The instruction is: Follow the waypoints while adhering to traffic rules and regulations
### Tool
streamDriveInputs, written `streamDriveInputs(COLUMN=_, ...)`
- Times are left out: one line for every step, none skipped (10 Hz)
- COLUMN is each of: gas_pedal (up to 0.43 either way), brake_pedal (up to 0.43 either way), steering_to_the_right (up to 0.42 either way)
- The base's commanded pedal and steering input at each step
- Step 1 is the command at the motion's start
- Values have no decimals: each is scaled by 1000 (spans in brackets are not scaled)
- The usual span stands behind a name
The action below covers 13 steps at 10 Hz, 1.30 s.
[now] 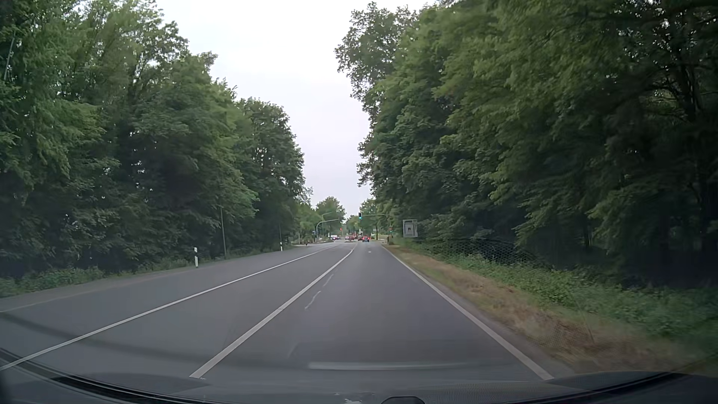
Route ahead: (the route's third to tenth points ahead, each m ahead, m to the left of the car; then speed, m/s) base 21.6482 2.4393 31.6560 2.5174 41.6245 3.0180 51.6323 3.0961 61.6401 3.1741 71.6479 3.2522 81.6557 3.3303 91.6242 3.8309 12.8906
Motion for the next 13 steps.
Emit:
streamDriveInputs(gas_pedal=169, brake_pedal=0, steering_to_the_right=-1)
streamDriveInputs(gas_pedal=169, brake_pedal=0, steering_to_the_right=-1)
streamDriveInputs(gas_pedal=169, brake_pedal=0, steering_to_the_right=-1)
streamDriveInputs(gas_pedal=169, brake_pedal=0, steering_to_the_right=-1)
streamDriveInputs(gas_pedal=169, brake_pedal=0, steering_to_the_right=-1)
streamDriveInputs(gas_pedal=169, brake_pedal=0, steering_to_the_right=-1)
streamDriveInputs(gas_pedal=169, brake_pedal=0, steering_to_the_right=-1)
streamDriveInputs(gas_pedal=169, brake_pedal=0, steering_to_the_right=-1)
streamDriveInputs(gas_pedal=169, brake_pedal=0, steering_to_the_right=-1)
streamDriveInputs(gas_pedal=169, brake_pedal=0, steering_to_the_right=-1)
streamDriveInputs(gas_pedal=169, brake_pedal=0, steering_to_the_right=-1)
streamDriveInputs(gas_pedal=169, brake_pedal=0, steering_to_the_right=-1)
streamDriveInputs(gas_pedal=169, brake_pedal=0, steering_to_the_right=-1)
